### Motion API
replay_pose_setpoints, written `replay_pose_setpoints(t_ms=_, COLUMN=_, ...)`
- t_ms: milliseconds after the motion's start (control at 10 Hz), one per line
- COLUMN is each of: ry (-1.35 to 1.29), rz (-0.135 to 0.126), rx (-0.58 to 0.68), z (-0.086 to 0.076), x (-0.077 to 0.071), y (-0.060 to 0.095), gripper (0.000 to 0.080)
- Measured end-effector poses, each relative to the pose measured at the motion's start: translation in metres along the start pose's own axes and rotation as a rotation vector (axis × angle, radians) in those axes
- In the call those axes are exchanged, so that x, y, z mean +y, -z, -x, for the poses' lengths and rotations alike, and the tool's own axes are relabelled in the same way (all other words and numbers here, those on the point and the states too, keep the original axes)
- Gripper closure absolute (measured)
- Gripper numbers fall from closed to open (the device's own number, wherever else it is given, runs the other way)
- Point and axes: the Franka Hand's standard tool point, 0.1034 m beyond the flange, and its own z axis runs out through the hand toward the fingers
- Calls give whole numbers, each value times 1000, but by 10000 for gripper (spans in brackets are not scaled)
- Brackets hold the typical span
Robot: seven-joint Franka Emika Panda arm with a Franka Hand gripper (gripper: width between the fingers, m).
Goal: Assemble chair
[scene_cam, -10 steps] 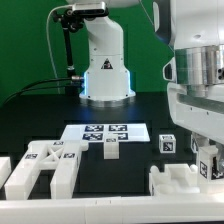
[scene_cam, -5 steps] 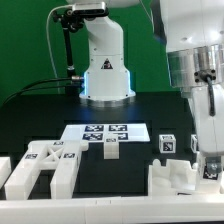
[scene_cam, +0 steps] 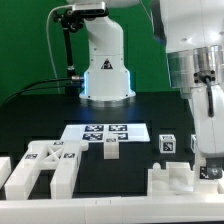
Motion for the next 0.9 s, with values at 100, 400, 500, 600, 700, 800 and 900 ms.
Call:
replay_pose_setpoints(t_ms=100, ry=42, rz=-15, rx=-17, z=1, x=-4, y=15, gripper=159)
replay_pose_setpoints(t_ms=400, ry=88, rz=-41, rx=-50, z=-1, x=-13, y=48, gripper=151)
replay_pose_setpoints(t_ms=500, ry=90, rz=-37, rx=-49, z=0, x=-11, y=46, gripper=151)
replay_pose_setpoints(t_ms=600, ry=91, rz=-38, rx=-49, z=0, x=-12, y=46, gripper=151)
replay_pose_setpoints(t_ms=700, ry=91, rz=-37, rx=-48, z=0, x=-11, y=45, gripper=151)
replay_pose_setpoints(t_ms=800, ry=92, rz=-36, rx=-48, z=0, x=-11, y=45, gripper=151)
replay_pose_setpoints(t_ms=900, ry=102, rz=-36, rx=-47, z=-1, x=-11, y=45, gripper=151)
